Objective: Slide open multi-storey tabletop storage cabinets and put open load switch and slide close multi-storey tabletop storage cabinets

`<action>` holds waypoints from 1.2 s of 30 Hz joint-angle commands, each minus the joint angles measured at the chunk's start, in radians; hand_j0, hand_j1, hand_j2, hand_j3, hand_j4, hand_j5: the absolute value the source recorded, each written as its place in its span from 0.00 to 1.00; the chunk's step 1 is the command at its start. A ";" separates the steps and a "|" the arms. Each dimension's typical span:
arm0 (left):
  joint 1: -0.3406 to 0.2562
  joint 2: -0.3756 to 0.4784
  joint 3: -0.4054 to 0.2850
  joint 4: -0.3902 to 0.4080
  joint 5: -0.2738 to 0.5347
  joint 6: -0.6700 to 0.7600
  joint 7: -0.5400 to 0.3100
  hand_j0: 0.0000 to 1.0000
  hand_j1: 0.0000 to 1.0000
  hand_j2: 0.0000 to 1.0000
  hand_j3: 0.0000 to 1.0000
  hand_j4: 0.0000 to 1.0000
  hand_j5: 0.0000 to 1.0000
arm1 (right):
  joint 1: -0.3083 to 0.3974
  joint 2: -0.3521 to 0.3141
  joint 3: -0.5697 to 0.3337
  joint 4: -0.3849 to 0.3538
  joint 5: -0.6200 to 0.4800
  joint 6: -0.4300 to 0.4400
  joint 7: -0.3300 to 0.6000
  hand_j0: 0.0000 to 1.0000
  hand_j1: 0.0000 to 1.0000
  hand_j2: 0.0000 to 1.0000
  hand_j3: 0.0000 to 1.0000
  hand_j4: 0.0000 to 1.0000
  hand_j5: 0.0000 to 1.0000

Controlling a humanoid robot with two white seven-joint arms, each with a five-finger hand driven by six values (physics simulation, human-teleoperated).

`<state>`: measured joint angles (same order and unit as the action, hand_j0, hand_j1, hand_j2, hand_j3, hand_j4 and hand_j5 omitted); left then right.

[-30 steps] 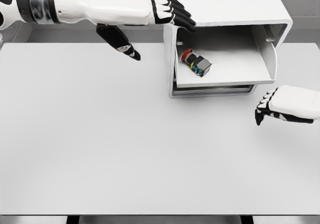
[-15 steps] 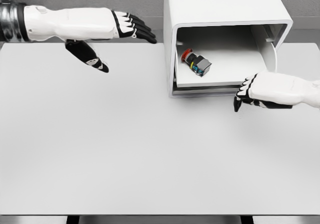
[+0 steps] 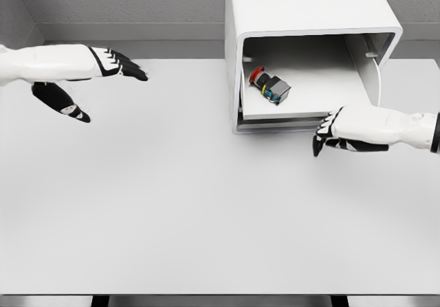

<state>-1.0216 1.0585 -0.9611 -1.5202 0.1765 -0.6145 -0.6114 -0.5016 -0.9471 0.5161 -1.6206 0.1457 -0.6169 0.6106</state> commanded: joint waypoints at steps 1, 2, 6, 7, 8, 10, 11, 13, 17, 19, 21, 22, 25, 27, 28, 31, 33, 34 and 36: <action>0.000 0.060 0.004 0.002 0.006 0.004 0.001 1.00 1.00 1.00 1.00 1.00 1.00 | -0.002 0.013 0.005 0.041 -0.003 0.006 0.000 0.46 0.46 0.46 0.46 0.46 0.46; 0.006 0.067 0.004 0.000 0.006 0.004 0.001 1.00 1.00 1.00 1.00 1.00 1.00 | -0.008 0.014 0.016 0.047 -0.003 0.006 0.000 0.46 0.46 0.46 0.46 0.46 0.46; 0.043 0.103 0.004 0.005 0.005 0.004 0.001 1.00 1.00 1.00 1.00 1.00 1.00 | -0.020 0.019 0.016 0.085 -0.003 0.006 0.000 0.46 0.46 0.46 0.46 0.46 0.46; 0.043 0.107 0.004 0.005 0.005 0.004 0.001 1.00 1.00 1.00 1.00 1.00 1.00 | -0.023 0.021 0.016 0.087 -0.003 0.006 0.000 0.46 0.46 0.46 0.46 0.46 0.46; 0.061 0.115 0.005 0.006 0.005 0.004 0.001 1.00 1.00 1.00 1.00 1.00 1.00 | -0.029 0.027 0.016 0.100 -0.003 0.006 0.000 0.46 0.46 0.46 0.46 0.46 0.46; 0.077 0.110 0.007 0.028 -0.011 0.004 0.001 1.00 1.00 1.00 1.00 1.00 1.00 | -0.044 0.036 0.024 0.117 -0.003 0.006 0.000 0.46 0.46 0.46 0.46 0.46 0.46; 0.077 0.110 0.007 0.028 -0.011 0.004 0.001 1.00 1.00 1.00 1.00 1.00 1.00 | -0.052 0.039 0.025 0.122 -0.003 0.006 0.000 0.46 0.46 0.46 0.46 0.46 0.46; 0.086 0.110 0.007 0.028 -0.014 0.004 0.001 1.00 1.00 1.00 1.00 1.00 1.00 | -0.087 0.060 0.044 0.156 -0.003 0.006 0.000 0.47 0.47 0.47 0.47 0.47 0.47; 0.092 0.107 0.007 0.028 -0.025 0.004 0.001 1.00 1.00 1.00 1.00 1.00 1.00 | -0.098 0.064 0.055 0.163 -0.003 0.006 0.000 0.47 0.47 0.47 0.47 0.47 0.47; 0.094 0.107 0.007 0.028 -0.032 0.004 0.001 1.00 1.00 1.00 1.00 1.00 1.00 | -0.065 0.044 0.053 0.085 0.003 0.006 0.000 0.47 0.47 0.47 0.47 0.47 0.47; 0.094 0.107 0.007 0.028 -0.032 0.004 0.001 1.00 1.00 1.00 1.00 1.00 1.00 | -0.023 -0.009 0.044 -0.010 0.005 0.006 0.000 0.47 0.47 0.47 0.47 0.47 0.47; 0.094 0.107 0.007 0.028 -0.032 0.004 0.001 1.00 1.00 1.00 1.00 1.00 1.00 | -0.011 -0.009 0.044 -0.035 0.005 0.006 0.000 0.47 0.47 0.47 0.47 0.47 0.47; 0.094 0.107 0.007 0.028 -0.032 0.004 0.001 1.00 1.00 1.00 1.00 1.00 1.00 | 0.020 -0.010 0.047 -0.073 0.006 0.006 0.000 1.00 1.00 1.00 1.00 1.00 1.00; 0.094 0.106 0.007 0.028 -0.032 0.004 0.001 1.00 1.00 1.00 1.00 1.00 1.00 | 0.021 -0.012 0.048 -0.073 0.006 0.006 0.000 1.00 1.00 1.00 1.00 1.00 1.00; 0.094 0.107 0.007 0.028 -0.032 0.004 0.001 1.00 1.00 1.00 1.00 1.00 1.00 | 0.021 -0.012 0.048 -0.073 0.006 0.006 0.000 1.00 1.00 1.00 1.00 1.00 1.00; 0.094 0.107 0.007 0.028 -0.032 0.004 0.001 1.00 1.00 1.00 1.00 1.00 1.00 | 0.021 -0.012 0.048 -0.073 0.006 0.006 0.000 1.00 1.00 1.00 1.00 1.00 1.00; 0.092 0.115 0.007 0.025 -0.032 0.004 0.001 1.00 1.00 1.00 1.00 1.00 1.00 | 0.021 -0.012 0.048 -0.073 0.006 0.006 0.000 1.00 1.00 1.00 1.00 1.00 1.00; 0.094 0.110 0.007 0.023 -0.032 0.004 0.001 1.00 1.00 1.00 1.00 1.00 1.00 | 0.021 -0.012 0.048 -0.073 0.006 0.006 0.000 1.00 1.00 1.00 1.00 1.00 1.00; 0.092 0.112 0.007 0.020 -0.031 0.004 0.001 1.00 1.00 1.00 1.00 1.00 1.00 | 0.021 -0.012 0.050 -0.071 0.006 0.006 0.000 1.00 1.00 1.00 1.00 1.00 1.00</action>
<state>-0.9312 1.1682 -0.9553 -1.4978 0.1381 -0.6137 -0.6112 -0.4801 -0.9574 0.5653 -1.6918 0.1582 -0.6136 0.6113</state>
